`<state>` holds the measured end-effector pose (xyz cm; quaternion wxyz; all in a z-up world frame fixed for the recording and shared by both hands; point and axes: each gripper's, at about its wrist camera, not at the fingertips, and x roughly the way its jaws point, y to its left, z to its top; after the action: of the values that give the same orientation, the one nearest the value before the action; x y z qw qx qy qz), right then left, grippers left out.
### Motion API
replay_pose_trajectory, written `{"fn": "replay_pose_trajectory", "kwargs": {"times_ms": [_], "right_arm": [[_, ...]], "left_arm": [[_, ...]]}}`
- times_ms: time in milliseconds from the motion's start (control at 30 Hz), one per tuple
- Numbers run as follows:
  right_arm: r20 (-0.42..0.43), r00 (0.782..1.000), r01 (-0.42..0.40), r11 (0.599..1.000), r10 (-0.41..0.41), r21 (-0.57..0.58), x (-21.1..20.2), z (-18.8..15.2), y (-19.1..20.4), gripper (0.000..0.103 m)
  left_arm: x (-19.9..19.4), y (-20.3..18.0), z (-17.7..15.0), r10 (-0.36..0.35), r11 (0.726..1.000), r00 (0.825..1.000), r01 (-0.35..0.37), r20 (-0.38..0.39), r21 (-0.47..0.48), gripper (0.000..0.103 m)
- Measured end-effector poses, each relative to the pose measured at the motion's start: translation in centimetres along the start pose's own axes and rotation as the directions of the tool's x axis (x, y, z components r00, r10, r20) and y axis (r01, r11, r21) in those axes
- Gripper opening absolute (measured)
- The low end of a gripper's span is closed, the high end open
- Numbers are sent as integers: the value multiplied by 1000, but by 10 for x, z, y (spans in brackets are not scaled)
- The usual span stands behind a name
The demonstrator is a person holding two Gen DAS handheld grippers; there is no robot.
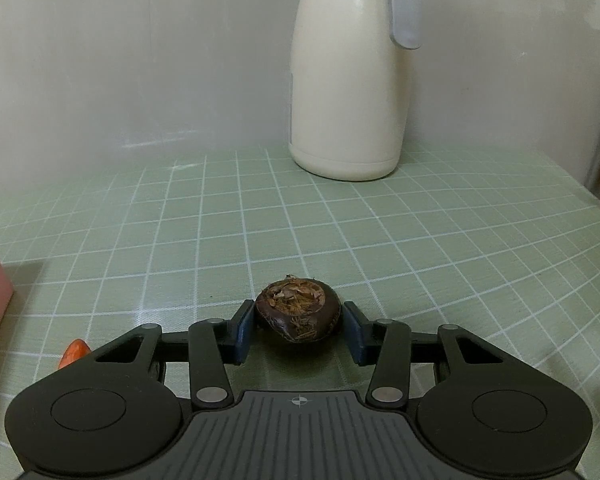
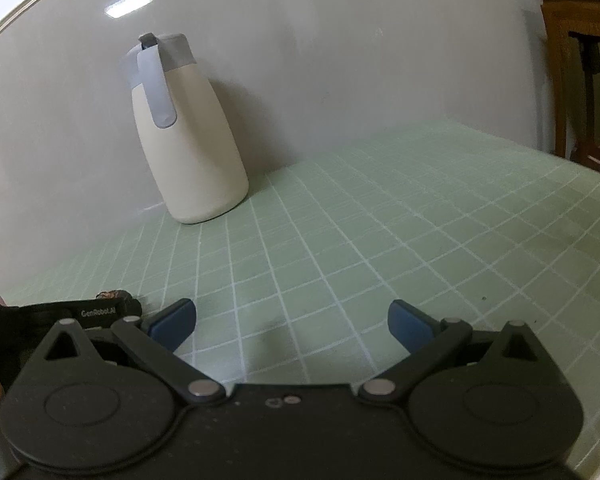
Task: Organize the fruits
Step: 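Carry the chestnut with the left gripper into the box and release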
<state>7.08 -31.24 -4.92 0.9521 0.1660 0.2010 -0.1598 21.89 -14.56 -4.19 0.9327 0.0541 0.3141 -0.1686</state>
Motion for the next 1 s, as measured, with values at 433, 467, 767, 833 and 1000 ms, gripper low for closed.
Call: {"fn": "replay_pose_trajectory", "kwargs": {"times_ms": [433,467,767,833,1000], "right_arm": [[33,996,79,997,-79,6,-5,2,-6,103],[32,996,80,997,-81,4,-4,1,-7,103],[25,996,81,997,-81,-2,-2,2,-3,103],[22,997,78,997,-78,-5,-1,1,-2,103],[22,998,57,998,-57,-14,0,2,4,103]], "left_arm": [[-1,-1,-1,6,1000,1000,-6,7,10,46],[-1,-1,-2,6,1000,1000,-6,7,12,46],[-6,2,-2,27,1000,999,-27,37,-2,45],[-9,3,-2,34,999,998,-34,51,2,45],[-22,7,-1,44,999,996,-44,80,-7,45]]}}
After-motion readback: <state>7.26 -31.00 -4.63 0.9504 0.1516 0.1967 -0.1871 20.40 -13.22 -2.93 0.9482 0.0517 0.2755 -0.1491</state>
